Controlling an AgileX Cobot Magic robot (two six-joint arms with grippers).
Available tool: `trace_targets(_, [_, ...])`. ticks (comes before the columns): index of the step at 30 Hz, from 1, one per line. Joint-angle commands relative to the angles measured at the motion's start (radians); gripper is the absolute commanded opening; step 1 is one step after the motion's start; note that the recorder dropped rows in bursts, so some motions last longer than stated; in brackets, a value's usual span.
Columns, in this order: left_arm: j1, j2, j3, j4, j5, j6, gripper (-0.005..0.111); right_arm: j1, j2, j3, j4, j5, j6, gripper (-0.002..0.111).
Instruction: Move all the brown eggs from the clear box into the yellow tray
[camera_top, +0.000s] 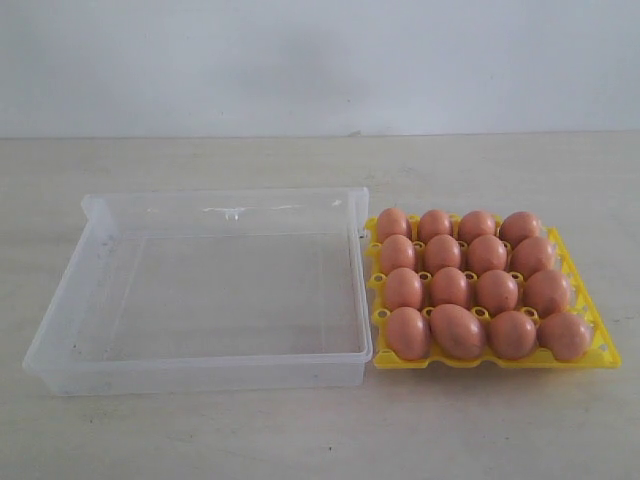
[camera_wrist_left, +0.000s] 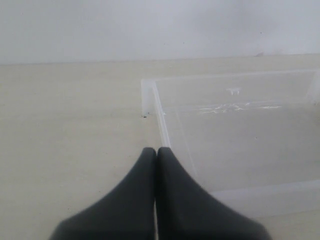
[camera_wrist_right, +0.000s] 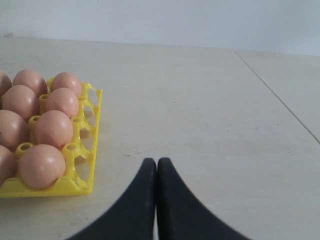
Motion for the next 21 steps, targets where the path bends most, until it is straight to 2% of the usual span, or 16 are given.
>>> trace_targets(1, [-0.003,-0.002,-0.003,-0.012,0.0,0.003,-0.004,-0.009,-0.005,-0.001,0.002,-0.012,-0.001,-0.001])
trace_targets(21, [-0.003,-0.002,-0.003,0.011,0.022,0.003,-0.004,-0.009,-0.005,-0.001,0.002,-0.011,0.004,-0.001])
